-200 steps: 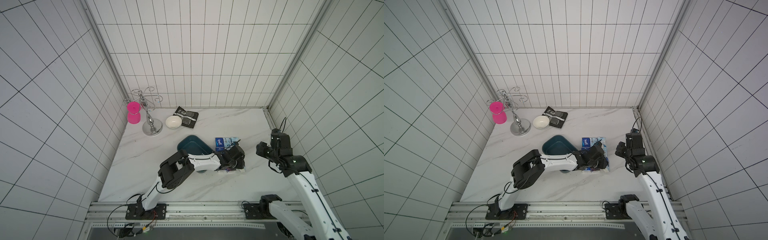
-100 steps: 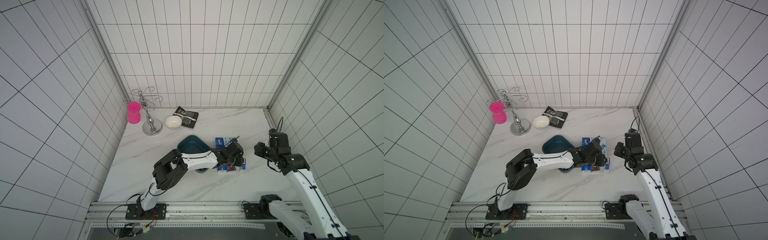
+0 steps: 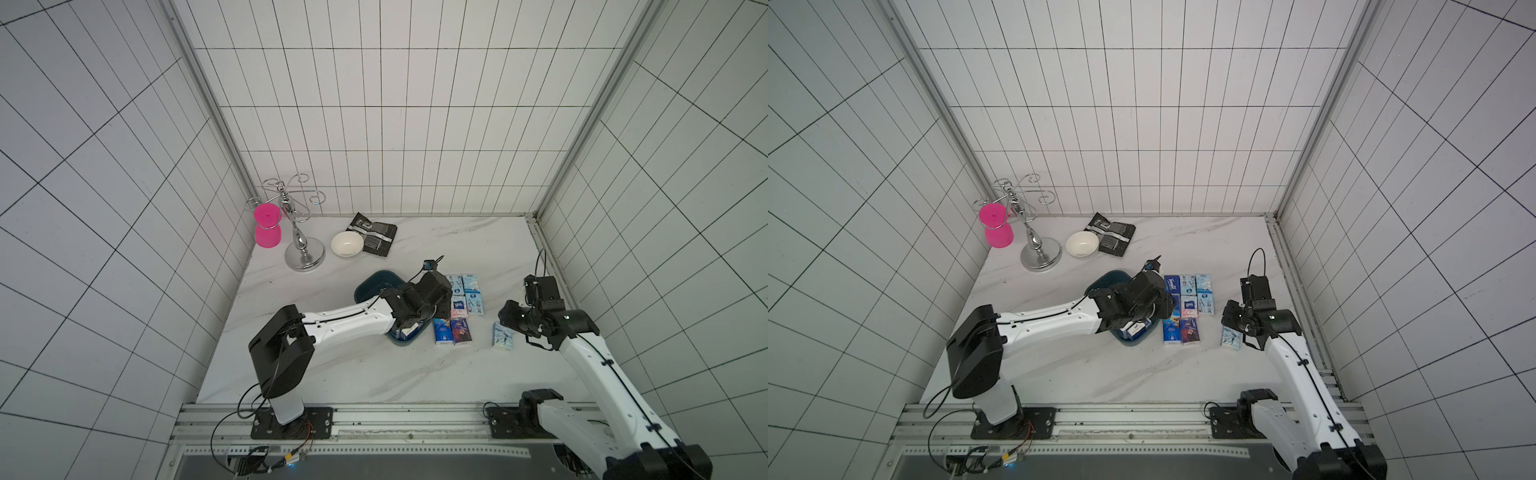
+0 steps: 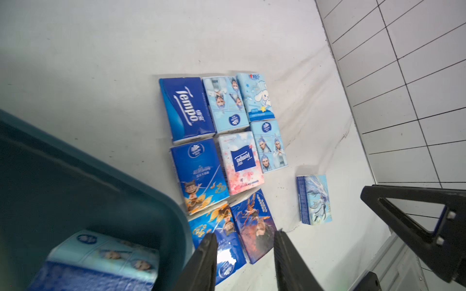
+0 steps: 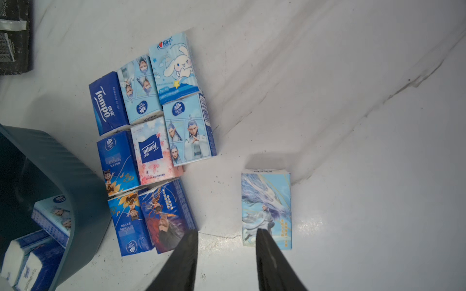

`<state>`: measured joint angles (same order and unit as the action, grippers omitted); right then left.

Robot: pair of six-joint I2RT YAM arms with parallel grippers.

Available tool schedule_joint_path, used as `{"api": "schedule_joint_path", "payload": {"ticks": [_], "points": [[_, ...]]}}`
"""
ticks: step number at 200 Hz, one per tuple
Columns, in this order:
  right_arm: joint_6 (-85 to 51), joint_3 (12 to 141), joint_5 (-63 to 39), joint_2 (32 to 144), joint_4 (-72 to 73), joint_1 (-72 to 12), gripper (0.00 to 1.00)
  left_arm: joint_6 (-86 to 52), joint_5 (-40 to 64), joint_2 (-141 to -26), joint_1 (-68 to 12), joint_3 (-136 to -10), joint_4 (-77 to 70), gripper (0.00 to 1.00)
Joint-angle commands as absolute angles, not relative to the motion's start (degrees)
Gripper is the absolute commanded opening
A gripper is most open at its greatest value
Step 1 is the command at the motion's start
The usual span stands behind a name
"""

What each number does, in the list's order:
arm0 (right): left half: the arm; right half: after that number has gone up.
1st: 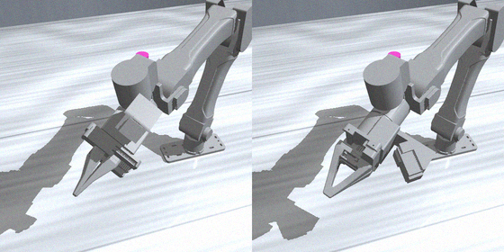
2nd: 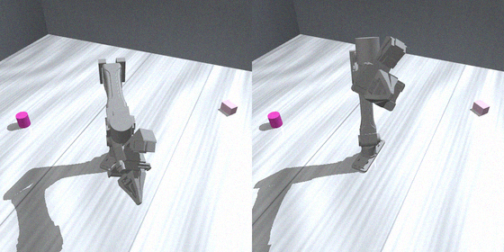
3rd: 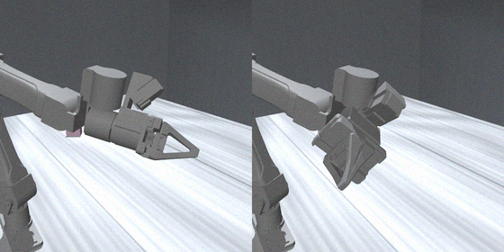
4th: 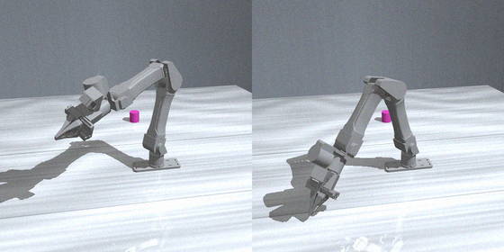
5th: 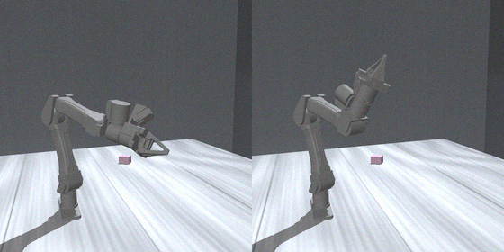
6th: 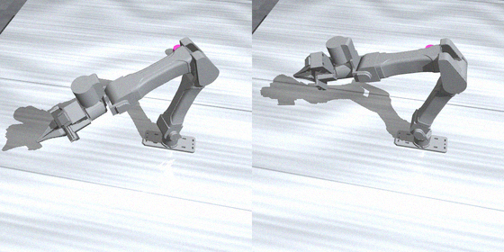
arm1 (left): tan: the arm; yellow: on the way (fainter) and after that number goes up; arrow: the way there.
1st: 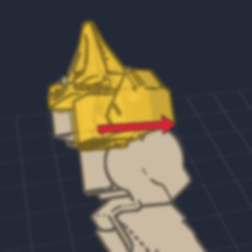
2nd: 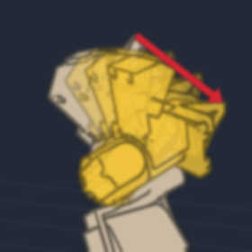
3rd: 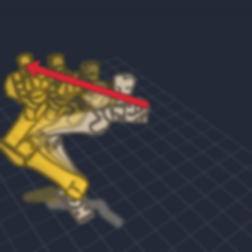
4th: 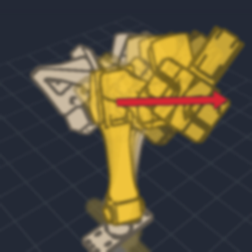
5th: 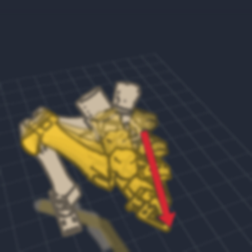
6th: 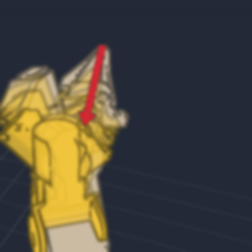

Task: Take the pocket tissues out of the storage box
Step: Place the pocket tissues at the center of the board, then move the pocket tissues to the center of the board.

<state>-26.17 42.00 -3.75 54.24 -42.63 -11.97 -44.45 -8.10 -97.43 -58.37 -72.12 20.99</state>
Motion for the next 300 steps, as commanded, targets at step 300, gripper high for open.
{"api": "schedule_joint_path", "payload": {"ticks": [300], "points": [[-33.72,30.69,-6.41,68.96,-23.88,-12.51,0.25,-43.90,-11.85,-82.72,-51.42,-59.25,21.80,0.41]]}}
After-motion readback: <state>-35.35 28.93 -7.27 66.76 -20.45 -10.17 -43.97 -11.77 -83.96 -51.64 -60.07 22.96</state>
